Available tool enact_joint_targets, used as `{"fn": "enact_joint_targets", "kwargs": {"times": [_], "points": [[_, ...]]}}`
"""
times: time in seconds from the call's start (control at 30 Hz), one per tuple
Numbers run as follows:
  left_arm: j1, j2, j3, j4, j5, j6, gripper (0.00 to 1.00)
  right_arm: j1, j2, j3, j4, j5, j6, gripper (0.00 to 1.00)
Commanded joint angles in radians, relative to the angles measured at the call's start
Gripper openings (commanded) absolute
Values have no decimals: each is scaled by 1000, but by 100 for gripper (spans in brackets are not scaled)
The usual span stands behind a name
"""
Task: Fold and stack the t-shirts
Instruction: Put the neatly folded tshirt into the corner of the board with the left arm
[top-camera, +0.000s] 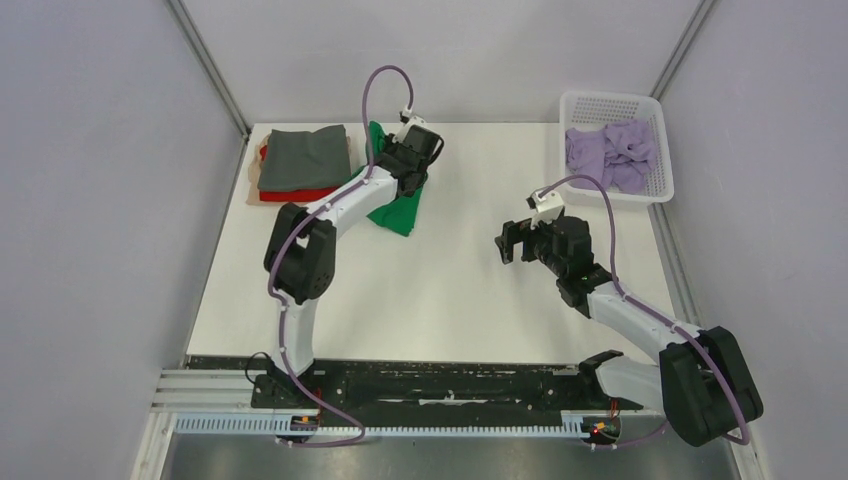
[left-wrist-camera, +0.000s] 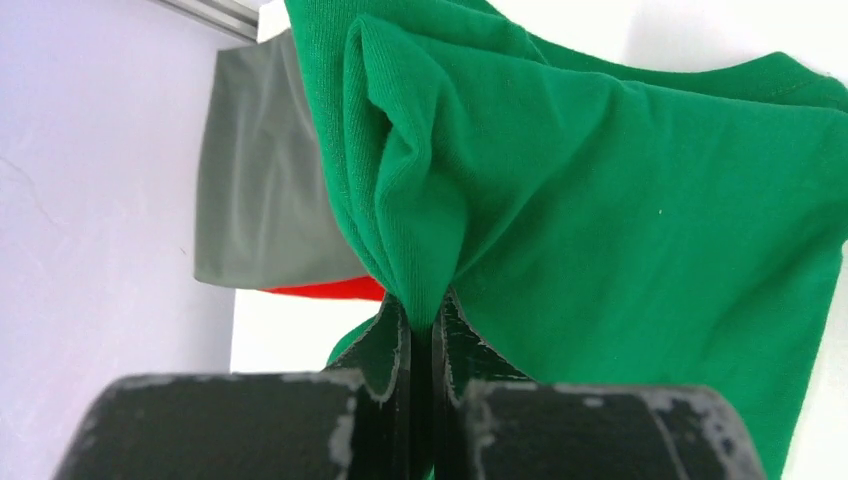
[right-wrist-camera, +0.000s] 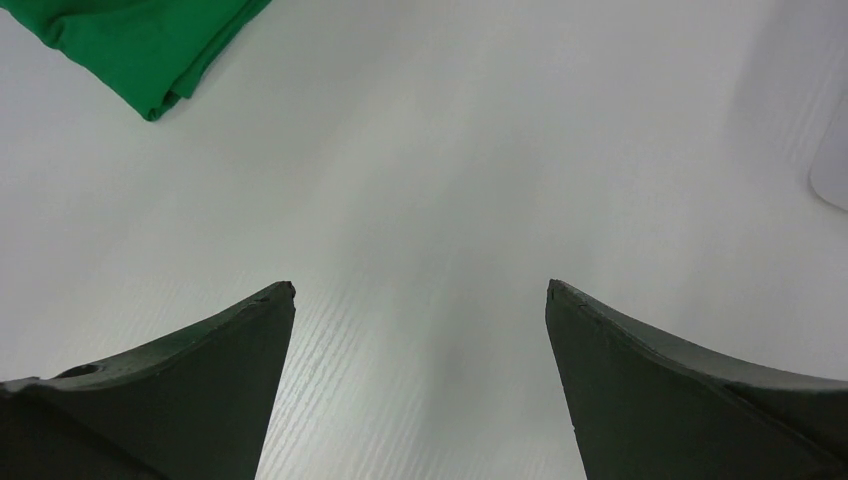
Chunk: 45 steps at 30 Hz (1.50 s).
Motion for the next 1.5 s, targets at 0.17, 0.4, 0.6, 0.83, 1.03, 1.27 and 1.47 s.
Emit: {"fn": "enact_joint_targets", "kwargs": {"times": [0.17,0.4,0.6,0.83,1.03,1.27,1.47], "points": [[87,-46,138,105,-33,270,2,-5,-8,14,-3,33,-28,98],[136,-45,287,-30,31,248,2,-5,8,25,-26,47,-32,98],[139,-45,379,-94,39,235,2,-5,17,33,-39,51,-29,98],[139,-63,463,-159,52,176,2,-5,3,30,-46,63,-17,98],[139,-82,485,-199,32,152,2,-5,0,40,-69,92,-17,98],[179,-75,423,-181,49,118,2,-5,-27,50,-102,107,-12,98],[274,-39,403,-164,117,86,2,-5,-41,48,-119,140,-13,98]]}}
